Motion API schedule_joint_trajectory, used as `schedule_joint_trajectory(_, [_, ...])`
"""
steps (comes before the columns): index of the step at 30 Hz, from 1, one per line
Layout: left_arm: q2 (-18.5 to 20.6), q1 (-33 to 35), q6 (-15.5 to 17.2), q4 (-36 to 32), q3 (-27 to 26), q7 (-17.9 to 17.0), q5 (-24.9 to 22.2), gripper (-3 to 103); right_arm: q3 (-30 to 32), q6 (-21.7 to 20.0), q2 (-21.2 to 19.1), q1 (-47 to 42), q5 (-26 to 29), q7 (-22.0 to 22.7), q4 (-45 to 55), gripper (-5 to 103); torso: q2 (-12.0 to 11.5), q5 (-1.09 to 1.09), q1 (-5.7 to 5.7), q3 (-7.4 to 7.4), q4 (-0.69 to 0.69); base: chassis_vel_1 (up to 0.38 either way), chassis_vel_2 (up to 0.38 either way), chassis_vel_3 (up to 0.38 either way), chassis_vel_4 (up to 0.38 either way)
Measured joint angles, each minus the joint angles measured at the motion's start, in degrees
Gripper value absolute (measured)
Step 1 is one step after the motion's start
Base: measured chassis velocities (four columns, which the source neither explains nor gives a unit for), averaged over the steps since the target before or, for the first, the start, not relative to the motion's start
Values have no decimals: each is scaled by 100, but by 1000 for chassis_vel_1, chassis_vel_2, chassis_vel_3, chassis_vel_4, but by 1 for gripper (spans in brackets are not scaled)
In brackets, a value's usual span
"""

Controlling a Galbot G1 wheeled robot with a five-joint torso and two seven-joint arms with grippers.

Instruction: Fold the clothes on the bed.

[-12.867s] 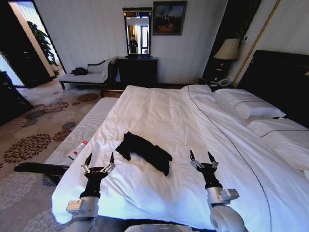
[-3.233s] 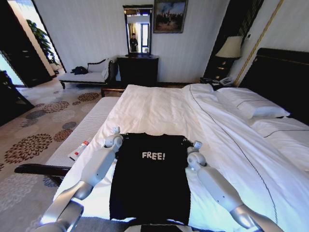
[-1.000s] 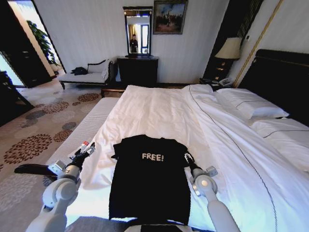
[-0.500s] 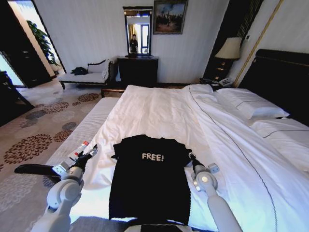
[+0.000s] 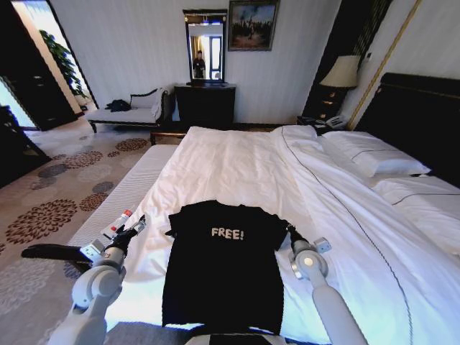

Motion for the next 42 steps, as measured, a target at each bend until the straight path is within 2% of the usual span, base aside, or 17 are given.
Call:
schedule_joint_trajectory(8, [9,-1,2,33,2,-1,27,100,-190,-6,-315,243,-892,-196,-237,1,0,0,0,0,0,0,0,0,0])
schedule_joint_trajectory(11, [5,-3,6,58,10,-1,57,100,-308,-14,-348,284,-1667,-197,-521,0,0,0,0,0,0,0,0,0,0])
schedule_joint_trajectory(12, [5,-3,6,58,10,-1,57,100,-308,-14,-348,284,-1667,-197,-521,0,0,0,0,0,0,0,0,0,0])
schedule_joint_trajectory(15, [9,-5,6,95,10,-1,70,100,-331,-15,-291,240,-2059,-196,-752,16,0,1,0,0,0,0,0,0,0])
schedule_joint_trajectory(17, [12,-7,6,110,10,0,75,100,-328,-14,-269,214,-2213,-193,-824,16,0,1,0,0,0,0,0,0,0])
schedule_joint_trajectory(19, [15,-16,6,143,34,1,99,100,-274,2,-244,118,-2466,-173,-818,32,0,0,0,0,0,0,0,0,0])
schedule_joint_trajectory(21, [12,-20,6,150,49,2,108,100,-245,10,-238,78,-2504,-164,-763,32,0,0,0,0,0,0,0,0,0])
schedule_joint_trajectory(22, [5,-25,6,157,69,3,123,100,-204,19,-231,28,-2515,-150,-667,38,0,0,0,0,-1,0,0,0,0])
schedule_joint_trajectory(24, [-11,-30,5,169,112,6,165,100,-90,12,-227,-119,-2306,-68,-379,49,0,-1,0,0,0,0,0,0,0])
schedule_joint_trajectory(25, [-11,-30,5,169,112,6,165,100,-90,12,-227,-119,-2306,-68,-379,49,0,-1,0,0,0,0,0,0,0])
schedule_joint_trajectory(27, [-21,-32,0,174,138,8,186,100,-43,-133,-232,-285,-1716,102,-58,60,0,-2,0,0,-1,0,0,0,0])
schedule_joint_trajectory(29, [-23,-33,-2,174,147,8,188,100,-42,-217,-231,-334,-1424,193,37,60,0,-1,0,0,-1,0,0,0,0])
schedule_joint_trajectory(30, [-22,-33,-5,174,151,9,190,100,-48,-297,-219,-376,-1132,232,91,65,0,-1,0,0,-1,0,0,0,0])
schedule_joint_trajectory(34, [-7,-27,-7,148,153,9,190,100,-99,-371,-186,-302,-780,160,-59,81,0,0,0,0,-1,0,0,0,0])
schedule_joint_trajectory(37, [42,14,-10,107,88,9,168,100,-158,-488,-175,-69,-239,72,-317,96,0,0,0,0,1,0,0,0,0])
schedule_joint_trajectory(40, [74,32,-21,102,27,9,148,100,-217,-490,-172,51,-182,-77,-490,100,0,0,0,0,0,0,0,0,0])
schedule_joint_trajectory(42, [90,41,-32,106,-2,10,136,100,-270,-482,-160,146,-199,-185,-656,96,0,0,0,0,1,0,0,0,0])
